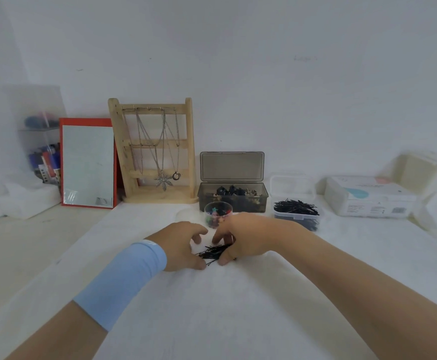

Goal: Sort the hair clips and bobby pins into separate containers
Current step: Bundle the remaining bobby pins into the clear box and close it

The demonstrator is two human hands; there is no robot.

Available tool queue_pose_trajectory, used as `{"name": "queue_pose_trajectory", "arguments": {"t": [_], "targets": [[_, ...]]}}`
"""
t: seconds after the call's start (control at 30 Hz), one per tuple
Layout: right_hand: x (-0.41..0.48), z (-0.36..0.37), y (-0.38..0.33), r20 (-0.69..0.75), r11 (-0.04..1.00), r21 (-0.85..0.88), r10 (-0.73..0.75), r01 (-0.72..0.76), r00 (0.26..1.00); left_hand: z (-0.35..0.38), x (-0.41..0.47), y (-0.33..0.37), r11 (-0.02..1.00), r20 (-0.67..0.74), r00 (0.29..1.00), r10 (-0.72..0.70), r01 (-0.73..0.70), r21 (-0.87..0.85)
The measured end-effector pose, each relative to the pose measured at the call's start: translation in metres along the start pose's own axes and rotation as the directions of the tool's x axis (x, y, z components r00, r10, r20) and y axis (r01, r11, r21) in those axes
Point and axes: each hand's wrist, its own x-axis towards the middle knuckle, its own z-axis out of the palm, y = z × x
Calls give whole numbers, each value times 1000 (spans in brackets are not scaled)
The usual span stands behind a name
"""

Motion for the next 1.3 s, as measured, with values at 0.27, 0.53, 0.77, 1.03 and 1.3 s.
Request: {"name": "queue_pose_trajectory", "arguments": {"t": [0.27,0.53,0.77,1.03,1.3], "targets": [[-6,-7,6,9,997,-82,-4,5,1000,-1,15,24,997,46,998,41,-44,64],[-35,-19,38,-21,973,-173,151,-153,988,2,48,68,993,76,990,115,-112,-33],[-70,-26,73,-9,959,-24,282,-282,959,4,69,107,966,75,964,256,-257,4],[-85,-28,89,86,924,-107,377,-368,922,-5,51,75,947,158,986,-57,3,322],[-76,-26,83,34,925,-145,359,-351,933,-10,50,68,982,106,993,42,-60,177]]}}
